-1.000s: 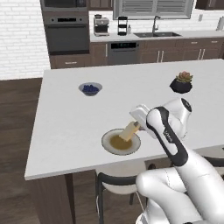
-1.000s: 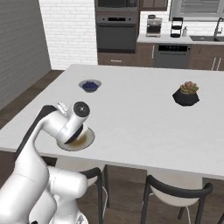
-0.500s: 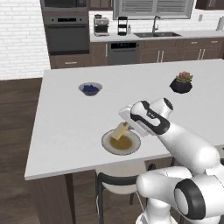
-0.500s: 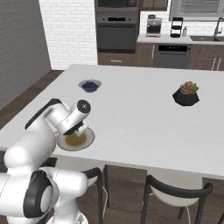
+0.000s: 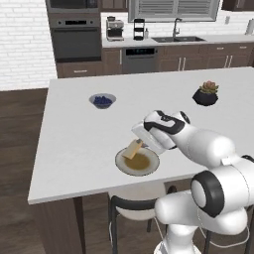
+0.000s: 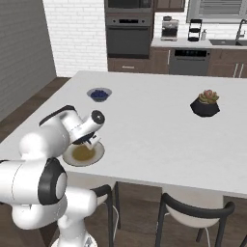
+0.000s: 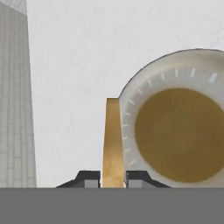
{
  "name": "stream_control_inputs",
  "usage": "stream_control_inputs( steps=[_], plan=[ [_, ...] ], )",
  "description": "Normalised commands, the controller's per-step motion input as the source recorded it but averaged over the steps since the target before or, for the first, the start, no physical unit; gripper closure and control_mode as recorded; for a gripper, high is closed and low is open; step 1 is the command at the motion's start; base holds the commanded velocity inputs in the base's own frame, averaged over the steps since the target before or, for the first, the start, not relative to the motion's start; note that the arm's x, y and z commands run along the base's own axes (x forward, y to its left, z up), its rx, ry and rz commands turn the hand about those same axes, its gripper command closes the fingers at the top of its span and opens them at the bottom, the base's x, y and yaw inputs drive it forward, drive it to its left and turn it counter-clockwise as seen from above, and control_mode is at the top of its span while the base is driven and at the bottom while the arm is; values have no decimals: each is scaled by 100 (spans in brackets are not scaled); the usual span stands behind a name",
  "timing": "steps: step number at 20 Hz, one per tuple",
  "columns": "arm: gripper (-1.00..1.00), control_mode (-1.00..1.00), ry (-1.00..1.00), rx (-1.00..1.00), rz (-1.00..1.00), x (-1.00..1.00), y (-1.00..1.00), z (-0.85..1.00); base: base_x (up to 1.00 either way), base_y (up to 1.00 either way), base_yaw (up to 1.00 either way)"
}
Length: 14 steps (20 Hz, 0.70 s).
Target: Start the toaster. Once the lever pops up, take the bread to the plate on the dining counter.
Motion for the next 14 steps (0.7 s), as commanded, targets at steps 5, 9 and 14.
stream_control_inputs(
  steps=[5,9,14],
  plan=[
    [100,-100,0,0,1,0,0,-2,0,0,0],
    [100,-100,0,0,2,0,0,-10,0,0,0],
    [100,-100,0,0,3,0,-5,-18,0,0,0]
  ],
)
